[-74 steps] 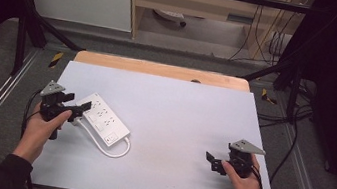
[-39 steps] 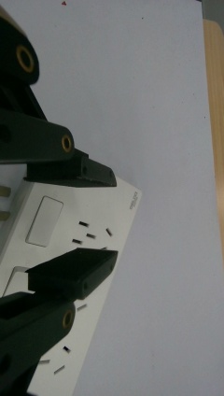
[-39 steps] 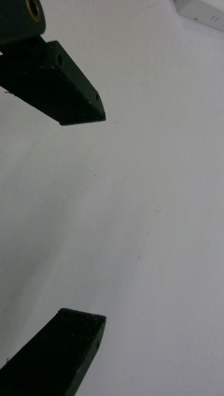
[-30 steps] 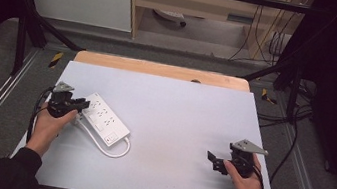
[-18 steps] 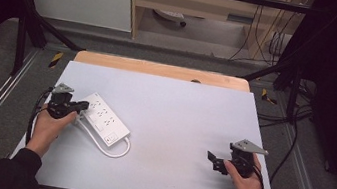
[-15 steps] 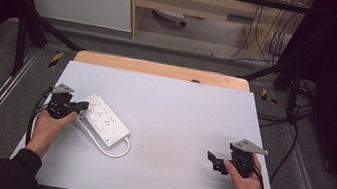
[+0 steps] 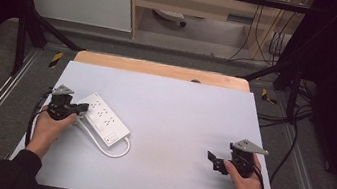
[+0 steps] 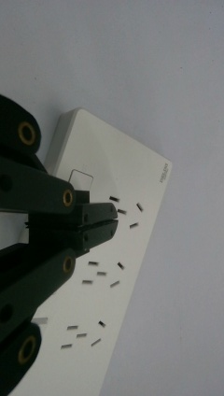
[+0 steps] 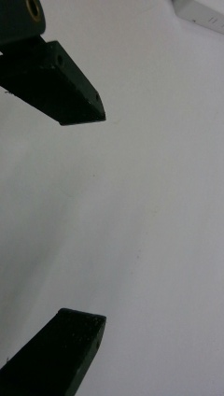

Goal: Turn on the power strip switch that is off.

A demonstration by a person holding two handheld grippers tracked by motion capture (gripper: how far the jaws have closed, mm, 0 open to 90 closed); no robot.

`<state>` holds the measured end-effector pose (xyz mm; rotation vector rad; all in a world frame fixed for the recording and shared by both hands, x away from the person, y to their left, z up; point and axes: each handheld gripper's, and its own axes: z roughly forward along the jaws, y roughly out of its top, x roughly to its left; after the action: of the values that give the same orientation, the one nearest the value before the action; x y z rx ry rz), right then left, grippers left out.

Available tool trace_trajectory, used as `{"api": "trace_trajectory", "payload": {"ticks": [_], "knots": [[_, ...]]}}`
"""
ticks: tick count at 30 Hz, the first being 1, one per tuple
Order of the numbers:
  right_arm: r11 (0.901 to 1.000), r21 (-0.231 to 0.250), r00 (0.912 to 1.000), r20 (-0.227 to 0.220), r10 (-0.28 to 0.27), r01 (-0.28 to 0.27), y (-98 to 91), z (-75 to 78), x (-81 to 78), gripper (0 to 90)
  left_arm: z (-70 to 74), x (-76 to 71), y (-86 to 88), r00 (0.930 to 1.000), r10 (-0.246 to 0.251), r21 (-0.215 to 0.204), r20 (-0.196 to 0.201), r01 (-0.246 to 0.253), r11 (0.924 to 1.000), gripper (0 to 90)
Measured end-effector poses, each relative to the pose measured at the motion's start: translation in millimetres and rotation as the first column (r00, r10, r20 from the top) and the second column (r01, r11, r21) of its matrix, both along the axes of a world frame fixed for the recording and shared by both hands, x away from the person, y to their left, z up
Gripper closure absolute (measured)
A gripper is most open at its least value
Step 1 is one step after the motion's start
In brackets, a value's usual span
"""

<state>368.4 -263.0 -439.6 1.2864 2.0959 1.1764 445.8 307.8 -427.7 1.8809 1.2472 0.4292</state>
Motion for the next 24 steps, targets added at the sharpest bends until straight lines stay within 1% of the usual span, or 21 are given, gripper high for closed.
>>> {"api": "trace_trajectory", "payload": {"ticks": [15, 24], "knots": [[1.0000, 0.001, 1.0000, 0.001, 0.001, -0.001, -0.4, 0.6, -0.3, 4.4, -2.1, 0.2, -2.0, 1.0000, -0.007, 0.019, -0.006, 0.007, 0.9998, 89.9], [1.0000, 0.001, 1.0000, -0.001, 0.000, 0.000, -0.5, 0.6, -0.3, 4.4, -4.9, -1.3, -1.5, 1.0000, -0.003, 0.009, -0.001, 0.003, 1.0000, 90.0]]}}
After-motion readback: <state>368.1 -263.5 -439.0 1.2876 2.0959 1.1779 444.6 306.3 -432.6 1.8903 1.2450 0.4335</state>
